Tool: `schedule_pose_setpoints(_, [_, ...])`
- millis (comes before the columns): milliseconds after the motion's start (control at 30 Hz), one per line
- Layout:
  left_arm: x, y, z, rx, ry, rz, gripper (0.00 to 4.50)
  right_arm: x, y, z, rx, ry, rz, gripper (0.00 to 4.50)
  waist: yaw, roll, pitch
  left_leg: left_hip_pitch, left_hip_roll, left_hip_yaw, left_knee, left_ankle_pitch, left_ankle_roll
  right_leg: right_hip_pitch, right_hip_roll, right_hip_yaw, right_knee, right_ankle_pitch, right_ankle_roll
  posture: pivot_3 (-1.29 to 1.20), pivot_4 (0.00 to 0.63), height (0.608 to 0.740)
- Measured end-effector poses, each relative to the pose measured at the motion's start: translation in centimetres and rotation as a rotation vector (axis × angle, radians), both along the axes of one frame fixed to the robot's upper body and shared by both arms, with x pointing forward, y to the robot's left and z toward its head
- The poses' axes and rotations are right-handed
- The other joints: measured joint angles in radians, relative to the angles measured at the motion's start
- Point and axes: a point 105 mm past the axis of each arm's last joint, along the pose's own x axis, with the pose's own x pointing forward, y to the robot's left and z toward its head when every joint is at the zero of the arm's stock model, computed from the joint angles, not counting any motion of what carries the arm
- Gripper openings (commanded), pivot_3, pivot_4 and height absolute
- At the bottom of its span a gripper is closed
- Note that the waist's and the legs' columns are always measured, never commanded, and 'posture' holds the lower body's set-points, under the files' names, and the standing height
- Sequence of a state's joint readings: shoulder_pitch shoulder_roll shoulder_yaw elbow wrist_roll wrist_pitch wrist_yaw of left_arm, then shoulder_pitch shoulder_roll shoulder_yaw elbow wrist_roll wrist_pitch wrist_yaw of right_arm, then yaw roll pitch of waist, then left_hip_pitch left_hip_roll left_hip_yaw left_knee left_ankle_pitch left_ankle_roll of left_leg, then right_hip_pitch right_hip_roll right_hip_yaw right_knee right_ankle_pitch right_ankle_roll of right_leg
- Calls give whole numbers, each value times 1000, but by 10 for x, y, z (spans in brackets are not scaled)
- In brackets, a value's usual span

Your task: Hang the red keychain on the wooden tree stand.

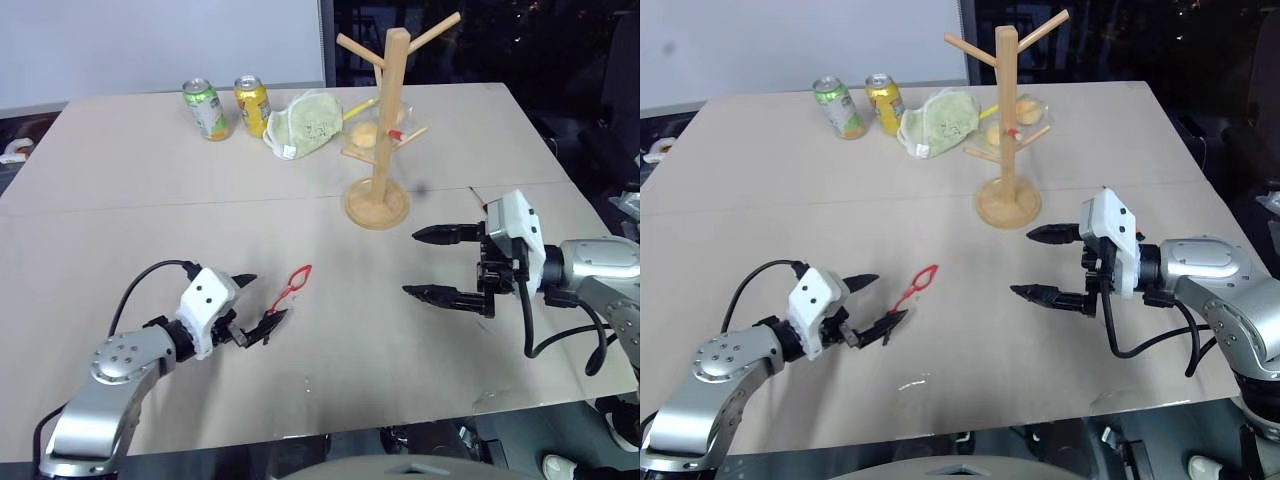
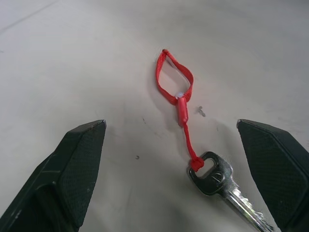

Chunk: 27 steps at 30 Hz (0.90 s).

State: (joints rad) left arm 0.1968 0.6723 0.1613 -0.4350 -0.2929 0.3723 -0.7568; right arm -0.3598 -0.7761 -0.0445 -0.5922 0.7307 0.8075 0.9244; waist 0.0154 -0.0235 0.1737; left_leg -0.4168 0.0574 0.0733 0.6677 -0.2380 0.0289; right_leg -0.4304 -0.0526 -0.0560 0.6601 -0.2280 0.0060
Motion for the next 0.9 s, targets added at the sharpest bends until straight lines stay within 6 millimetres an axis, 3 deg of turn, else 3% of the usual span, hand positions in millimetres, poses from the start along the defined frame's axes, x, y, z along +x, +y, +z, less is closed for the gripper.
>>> schedule_pose_setpoints(133, [0,-11,-15,3,33,-17,4500,1,1,-2,-1,14,-19,4426,-1,0,0,0,0,1,0,-1,1,0,0,1,-1,0,0,0,150,740])
schedule_pose_setpoints(267, [-3,-13,-19,1,33,-23,2619,2,-1,-2,-8,15,-29,4500,-2,0,0,1,1,1,0,-1,1,0,-1,1,0,0,0,0,150,740])
schedule_pose_setpoints(300, [-4,-14,-19,-4,33,-24,2399,2,-2,-2,-13,14,-32,4500,-2,0,0,1,1,0,0,-1,1,0,-1,0,0,0,0,0,150,740])
schedule_pose_setpoints(400, [-1,-12,-20,-11,23,-9,932,3,-4,-4,-24,17,-42,4500,-1,0,0,1,1,-1,0,-1,1,0,-2,0,0,0,0,0,150,740])
schedule_pose_setpoints(467, [5,-10,-19,-17,12,10,253,3,-5,-6,-24,23,-46,4500,-1,0,-1,2,1,-1,0,-1,1,0,-2,0,1,0,0,0,150,740])
schedule_pose_setpoints(900, [13,-7,-20,-60,-7,15,253,3,-5,-7,-20,12,-49,4500,-1,1,-1,1,1,0,0,-1,1,0,-2,0,1,0,0,0,150,740])
